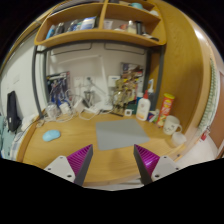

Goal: Arrange mouse

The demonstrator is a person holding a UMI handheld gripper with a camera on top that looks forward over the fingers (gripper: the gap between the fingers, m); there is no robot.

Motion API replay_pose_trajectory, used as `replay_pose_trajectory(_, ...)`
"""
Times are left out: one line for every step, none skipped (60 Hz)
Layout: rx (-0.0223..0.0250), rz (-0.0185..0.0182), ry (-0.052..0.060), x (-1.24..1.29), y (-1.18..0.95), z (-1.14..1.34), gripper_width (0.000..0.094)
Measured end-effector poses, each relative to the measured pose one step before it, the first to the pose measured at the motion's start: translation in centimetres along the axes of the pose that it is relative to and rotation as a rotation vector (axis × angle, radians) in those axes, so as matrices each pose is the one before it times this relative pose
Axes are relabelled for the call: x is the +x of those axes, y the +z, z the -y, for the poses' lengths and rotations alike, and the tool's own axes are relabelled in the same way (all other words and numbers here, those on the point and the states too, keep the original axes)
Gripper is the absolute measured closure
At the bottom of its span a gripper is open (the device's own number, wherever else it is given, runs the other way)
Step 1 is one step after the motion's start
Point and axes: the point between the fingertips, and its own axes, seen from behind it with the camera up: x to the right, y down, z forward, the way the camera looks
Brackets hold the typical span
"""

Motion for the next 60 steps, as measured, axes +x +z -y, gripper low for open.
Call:
replay_pose_trajectory(-0.00779,0.00942,-0.0035,-0.998,0.233,-0.547,0.0109)
replay_pose_trajectory(-0.00872,0.00885,-0.0037,-0.953,0.216,-0.502,0.0109)
replay_pose_trajectory(-0.00862,0.00908,-0.0038,-0.958,0.188,-0.455,0.0108)
replay_pose_trajectory(-0.00802,0.00935,-0.0041,-0.972,0.206,-0.451,0.0108)
replay_pose_trajectory(-0.00794,0.00972,-0.0044,-0.969,0.192,-0.422,0.0108)
replay_pose_trajectory(-0.00554,0.01607,-0.0046,-0.705,0.348,-0.495,0.0110)
replay_pose_trajectory(-0.00841,0.01000,-0.0021,-1.023,0.245,-0.372,0.0110)
replay_pose_trajectory(-0.00732,0.01029,-0.0019,-1.034,0.245,-0.353,0.0109)
replay_pose_trajectory(-0.00654,0.01098,-0.0019,-1.076,0.240,-0.319,0.0110)
replay_pose_trajectory(-0.00535,0.01127,-0.0015,-1.083,0.249,-0.256,0.0109)
replay_pose_trajectory(-0.00484,0.01110,-0.0013,-1.078,0.273,-0.209,0.0110)
replay_pose_trajectory(-0.00450,0.01118,-0.0004,-1.070,0.292,-0.172,0.0109)
replay_pose_trajectory(-0.00411,0.01125,-0.0003,-1.065,0.311,-0.163,0.0109)
replay_pose_trajectory(-0.00394,0.01139,-0.0003,-1.073,0.319,-0.159,0.0109)
replay_pose_trajectory(-0.00410,0.01209,-0.0002,-1.049,0.360,-0.134,0.0108)
replay_pose_trajectory(-0.00569,0.01189,0.0001,-1.085,0.380,-0.146,0.0107)
replay_pose_trajectory(-0.00658,0.01132,-0.0007,-1.019,0.403,-0.151,0.0108)
replay_pose_trajectory(-0.00621,0.01081,-0.0009,-1.007,0.390,-0.142,0.0108)
replay_pose_trajectory(-0.00557,0.00981,-0.0017,-0.960,0.420,-0.066,0.0106)
replay_pose_trajectory(-0.00505,0.00841,-0.0021,-0.909,0.434,-0.077,0.0100)
replay_pose_trajectory(-0.00553,0.00744,-0.0021,-0.893,0.456,-0.071,0.0096)
replay_pose_trajectory(-0.00670,0.00769,-0.0019,-0.859,0.449,-0.081,0.0093)
replay_pose_trajectory(-0.00676,0.00733,-0.0016,-0.799,0.466,-0.072,0.0094)
replay_pose_trajectory(-0.00668,0.00634,-0.0008,-0.794,0.497,-0.069,0.0097)
replay_pose_trajectory(-0.00606,0.00594,-0.0015,-0.788,0.487,-0.060,0.0095)
replay_pose_trajectory(-0.00473,0.00594,-0.0019,-0.724,0.513,-0.041,0.0095)
replay_pose_trajectory(-0.00398,0.00595,-0.0020,-0.685,0.513,0.006,0.0095)
replay_pose_trajectory(-0.00347,0.00419,-0.0017,-0.628,0.526,0.037,0.0095)
replay_pose_trajectory(-0.00422,0.00182,-0.0016,-0.555,0.528,0.060,0.0093)
replay_pose_trajectory(-0.00430,0.00068,-0.0011,-0.494,0.519,0.060,0.0093)
replay_pose_trajectory(-0.00420,0.00009,-0.0011,-0.463,0.516,0.074,0.0092)
replay_pose_trajectory(-0.00450,-0.00009,-0.0012,-0.429,0.519,0.101,0.0093)
replay_pose_trajectory(-0.00435,-0.00032,-0.0009,-0.405,0.531,0.108,0.0094)
replay_pose_trajectory(-0.00424,-0.00144,-0.0007,-0.348,0.518,0.104,0.0093)
replay_pose_trajectory(-0.00399,-0.00235,-0.0003,-0.287,0.510,0.125,0.0096)
replay_pose_trajectory(-0.00324,-0.00260,-0.0006,-0.251,0.501,0.140,0.0094)
replay_pose_trajectory(-0.00312,-0.00209,-0.0001,-0.224,0.494,0.120,0.0094)
replay_pose_trajectory(-0.00340,-0.00205,0.0010,-0.212,0.475,0.116,0.0095)
replay_pose_trajectory(-0.00334,-0.00188,0.0011,-0.192,0.452,0.094,0.0095)
replay_pose_trajectory(-0.00352,-0.00224,0.0019,-0.171,0.438,0.103,0.0098)
replay_pose_trajectory(-0.00314,-0.00228,0.0023,-0.149,0.429,0.127,0.0099)
replay_pose_trajectory(-0.00290,-0.00198,0.0021,-0.131,0.414,0.135,0.0098)
replay_pose_trajectory(-0.00169,-0.00087,0.0012,-0.136,0.410,0.134,0.0097)
replay_pose_trajectory(-0.00130,-0.00012,0.0004,-0.143,0.385,0.158,0.0098)
replay_pose_trajectory(-0.00178,-0.00048,0.0000,-0.102,0.373,0.155,0.0099)
replay_pose_trajectory(-0.00255,-0.00133,0.0002,-0.094,0.349,0.115,0.0097)
replay_pose_trajectory(-0.00327,-0.00221,-0.0006,-0.068,0.320,0.123,0.0098)
replay_pose_trajectory(0.00078,-0.00230,0.0000,-0.152,0.436,0.077,0.0097)
replay_pose_trajectory(-0.00035,-0.00102,-0.0012,-0.071,0.292,0.167,0.0096)
replay_pose_trajectory(-0.00026,-0.00132,-0.0010,-0.069,0.290,0.169,0.0098)
replay_pose_trajectory(-0.00119,-0.00228,-0.0005,-0.021,0.296,0.135,0.0096)
replay_pose_trajectory(-0.00245,-0.00376,0.0005,-0.002,0.338,0.140,0.0096)
replay_pose_trajectory(-0.00289,-0.00470,0.0009,0.032,0.306,0.125,0.0098)
replay_pose_trajectory(0.00391,-0.00589,-0.0029,0.160,0.343,0.411,0.0100)
replay_pose_trajectory(0.00442,-0.00636,-0.0022,-0.005,0.316,0.237,0.0099)
replay_pose_trajectory(0.00020,-0.00226,-0.0004,-0.016,0.299,0.232,0.0102)
replay_pose_trajectory(-0.00213,-0.00660,0.0015,0.086,0.274,0.170,0.0102)
replay_pose_trajectory(0.00300,-0.00271,-0.0003,0.009,0.300,0.294,0.0100)
replay_pose_trajectory(0.00001,-0.00223,0.0003,-0.008,0.263,0.219,0.0105)
replay_pose_trajectory(0.00128,-0.00307,0.0005,-0.005,0.254,0.245,0.0102)
